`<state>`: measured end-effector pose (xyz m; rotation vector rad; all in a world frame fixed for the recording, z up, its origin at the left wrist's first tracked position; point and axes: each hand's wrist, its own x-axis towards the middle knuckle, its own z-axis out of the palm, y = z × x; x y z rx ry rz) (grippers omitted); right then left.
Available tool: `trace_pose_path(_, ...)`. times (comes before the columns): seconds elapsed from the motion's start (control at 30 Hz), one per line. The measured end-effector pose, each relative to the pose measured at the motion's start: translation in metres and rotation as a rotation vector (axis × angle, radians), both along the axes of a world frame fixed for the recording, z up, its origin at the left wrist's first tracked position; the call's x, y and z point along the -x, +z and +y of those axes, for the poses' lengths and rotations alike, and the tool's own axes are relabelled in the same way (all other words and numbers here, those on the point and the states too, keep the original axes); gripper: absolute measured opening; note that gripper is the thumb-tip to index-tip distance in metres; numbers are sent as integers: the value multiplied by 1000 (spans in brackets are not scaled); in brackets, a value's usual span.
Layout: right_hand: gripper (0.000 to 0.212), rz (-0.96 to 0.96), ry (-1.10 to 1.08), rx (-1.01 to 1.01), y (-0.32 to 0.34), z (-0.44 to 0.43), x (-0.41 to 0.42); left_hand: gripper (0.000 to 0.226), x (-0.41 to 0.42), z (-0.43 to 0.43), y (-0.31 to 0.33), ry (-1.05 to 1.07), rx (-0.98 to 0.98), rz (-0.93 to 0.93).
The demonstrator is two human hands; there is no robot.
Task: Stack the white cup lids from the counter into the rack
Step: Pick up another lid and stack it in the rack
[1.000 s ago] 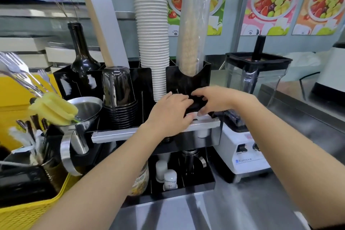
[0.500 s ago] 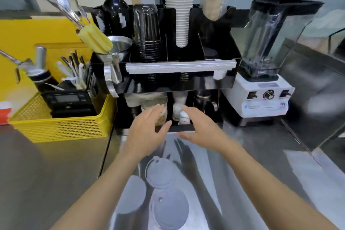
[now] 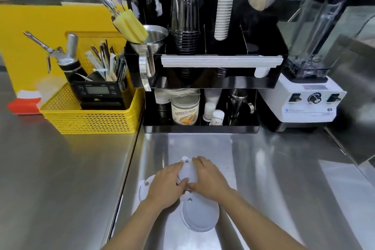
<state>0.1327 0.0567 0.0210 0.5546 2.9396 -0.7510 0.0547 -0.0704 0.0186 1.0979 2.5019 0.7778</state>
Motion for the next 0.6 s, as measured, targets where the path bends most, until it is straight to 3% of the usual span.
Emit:
trace_pose_path(0.13, 67, 12, 14, -28, -2, 2, 0, 49, 0, -1, 2, 8, -32, -60)
trace_pose_path(0.27, 71, 128, 22, 56, 12, 14, 0, 44, 9, 9, 17, 135, -200, -240)
trace_pose_path(0.43, 74, 269, 68, 113, 49, 39, -2, 28, 24, 26, 58, 285, -412, -723)
trace_pose_path(0.6, 76, 490, 29, 14, 92, 55, -7, 21, 20, 48, 99, 266, -598, -821)
